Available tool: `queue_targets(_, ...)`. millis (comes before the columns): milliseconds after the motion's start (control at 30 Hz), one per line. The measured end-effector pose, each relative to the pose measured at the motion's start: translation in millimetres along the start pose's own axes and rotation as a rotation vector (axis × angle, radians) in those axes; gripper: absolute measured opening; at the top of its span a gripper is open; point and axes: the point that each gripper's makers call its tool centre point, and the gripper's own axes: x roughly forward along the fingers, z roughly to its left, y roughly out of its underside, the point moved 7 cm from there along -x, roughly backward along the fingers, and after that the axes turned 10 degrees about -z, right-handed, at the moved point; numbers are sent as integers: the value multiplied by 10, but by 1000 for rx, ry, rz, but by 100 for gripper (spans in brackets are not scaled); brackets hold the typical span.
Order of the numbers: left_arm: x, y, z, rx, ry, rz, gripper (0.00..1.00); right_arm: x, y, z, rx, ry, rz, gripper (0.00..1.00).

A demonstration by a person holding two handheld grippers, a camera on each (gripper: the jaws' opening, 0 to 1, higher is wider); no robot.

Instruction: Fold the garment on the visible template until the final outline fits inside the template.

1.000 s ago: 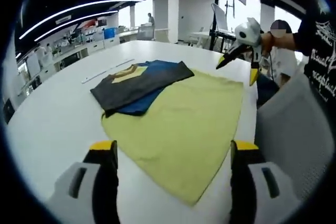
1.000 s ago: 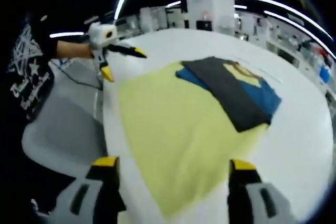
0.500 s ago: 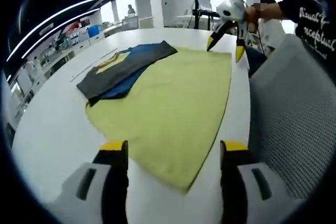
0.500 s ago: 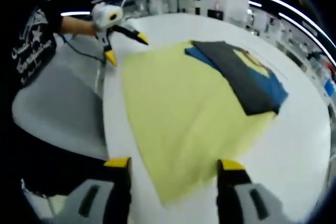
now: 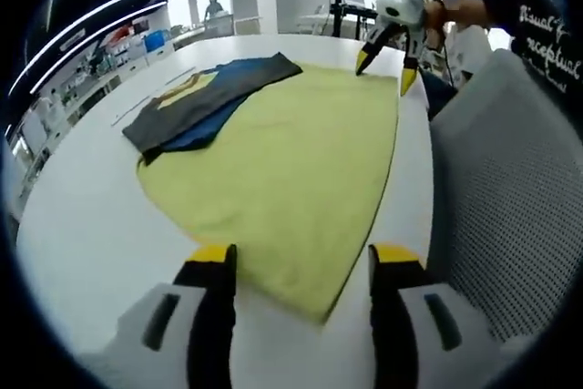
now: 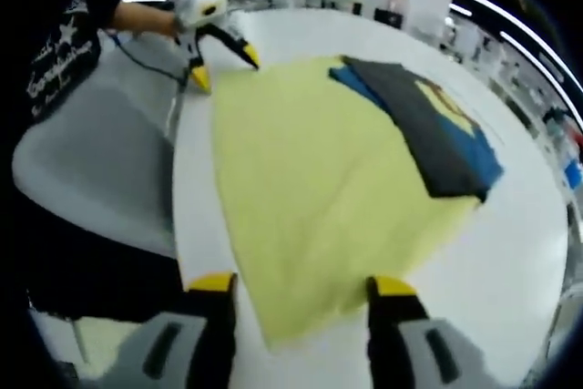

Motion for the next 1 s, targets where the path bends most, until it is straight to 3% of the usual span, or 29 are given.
queue_targets(100, 19, -18, 25, 6, 2, 2, 49, -1, -9, -26, 4, 3, -1, 51)
queue_targets(200, 12, -41, 77, -57, -13, -3, 44, -16, -14, -70, 11, 12, -5, 44)
queue_targets(467, 27, -62, 76, -39, -39, 7, 24, -16, -29, -141, 38, 52, -29, 30)
queue_targets(567, 49, -69, 35, -25, -20, 6, 15, -12, -41, -136, 48, 48, -51, 18)
queue_targets(633, 53, -62, 27, -24, -6, 10, 11, 1, -34, -123, 57, 36, -59, 4)
queue_targets(1000, 10, -49, -50, 34, 37, 34, 1, 15, -41, -95, 47, 36, -53, 4)
